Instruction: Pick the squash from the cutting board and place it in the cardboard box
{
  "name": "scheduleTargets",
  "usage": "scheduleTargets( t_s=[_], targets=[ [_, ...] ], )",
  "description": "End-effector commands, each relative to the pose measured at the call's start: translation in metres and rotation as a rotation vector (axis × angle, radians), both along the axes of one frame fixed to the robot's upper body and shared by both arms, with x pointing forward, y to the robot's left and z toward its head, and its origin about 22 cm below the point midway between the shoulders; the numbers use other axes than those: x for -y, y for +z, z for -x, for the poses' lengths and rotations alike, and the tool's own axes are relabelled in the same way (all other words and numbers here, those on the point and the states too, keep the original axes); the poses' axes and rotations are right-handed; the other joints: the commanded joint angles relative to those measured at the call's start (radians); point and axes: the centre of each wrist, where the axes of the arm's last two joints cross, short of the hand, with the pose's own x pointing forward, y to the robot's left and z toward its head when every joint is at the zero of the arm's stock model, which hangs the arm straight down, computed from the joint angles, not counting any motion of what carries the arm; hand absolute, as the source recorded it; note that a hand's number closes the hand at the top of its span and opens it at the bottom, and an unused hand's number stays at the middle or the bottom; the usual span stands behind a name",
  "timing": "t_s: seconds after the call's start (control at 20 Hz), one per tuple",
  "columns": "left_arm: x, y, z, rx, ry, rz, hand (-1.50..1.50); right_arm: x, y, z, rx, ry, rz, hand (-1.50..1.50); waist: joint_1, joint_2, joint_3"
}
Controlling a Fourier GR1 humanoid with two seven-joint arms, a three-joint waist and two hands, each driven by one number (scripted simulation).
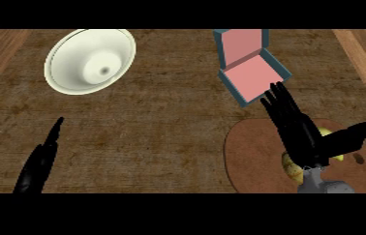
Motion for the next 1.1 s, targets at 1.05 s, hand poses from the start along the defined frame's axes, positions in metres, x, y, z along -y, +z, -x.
scheduleTargets(
  t_s=[1.05],
  targets=[
    [-0.021, 0.046, -0.053, 0.256, 0.02, -0.002, 0.0, 0.158, 0.032, -0.016, 0.714, 0.551, 0.259, -1.5, -0.008, 0.031, 0.026]
  ],
)
